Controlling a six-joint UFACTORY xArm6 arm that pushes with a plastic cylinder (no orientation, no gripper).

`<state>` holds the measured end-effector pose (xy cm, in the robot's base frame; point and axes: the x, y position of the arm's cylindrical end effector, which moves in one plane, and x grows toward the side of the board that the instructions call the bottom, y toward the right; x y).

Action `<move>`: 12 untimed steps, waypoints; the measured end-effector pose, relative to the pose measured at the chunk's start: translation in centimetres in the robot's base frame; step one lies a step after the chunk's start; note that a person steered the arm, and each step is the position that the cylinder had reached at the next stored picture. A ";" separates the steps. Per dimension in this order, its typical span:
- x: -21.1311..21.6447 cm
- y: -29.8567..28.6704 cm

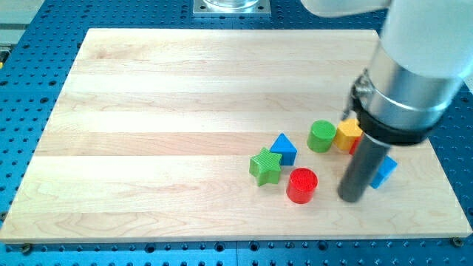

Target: Slide both the blue blocks towards the top

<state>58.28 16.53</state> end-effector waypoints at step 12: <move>-2.2 -13.9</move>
<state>56.07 2.67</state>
